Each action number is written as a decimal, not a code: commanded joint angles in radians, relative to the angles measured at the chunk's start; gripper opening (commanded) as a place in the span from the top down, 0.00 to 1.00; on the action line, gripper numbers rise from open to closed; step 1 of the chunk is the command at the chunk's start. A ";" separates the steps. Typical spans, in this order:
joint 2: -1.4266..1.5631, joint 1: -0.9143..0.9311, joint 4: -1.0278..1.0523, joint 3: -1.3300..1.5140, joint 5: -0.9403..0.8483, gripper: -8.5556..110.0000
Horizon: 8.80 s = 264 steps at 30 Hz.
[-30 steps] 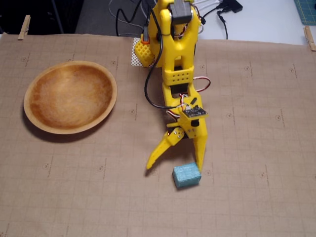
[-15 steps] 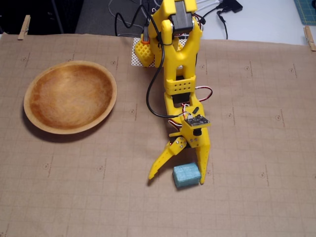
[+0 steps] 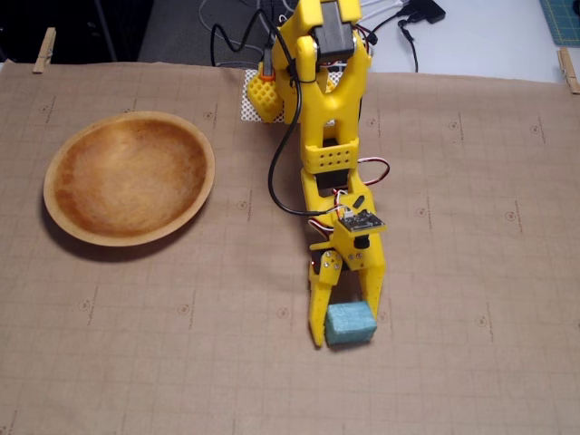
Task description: Grasp a blue block and put it in the bowl.
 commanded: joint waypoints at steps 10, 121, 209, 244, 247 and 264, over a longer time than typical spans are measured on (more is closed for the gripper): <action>0.037 -0.002 -0.037 0.000 0.000 0.82; 1.195 0.931 1.296 0.216 -0.138 0.85; 1.327 0.845 1.465 0.048 -0.110 0.57; 1.967 0.399 1.480 0.273 -0.031 0.92; 2.088 0.376 1.480 0.376 -0.032 0.92; 2.307 0.255 1.488 0.660 -0.032 0.92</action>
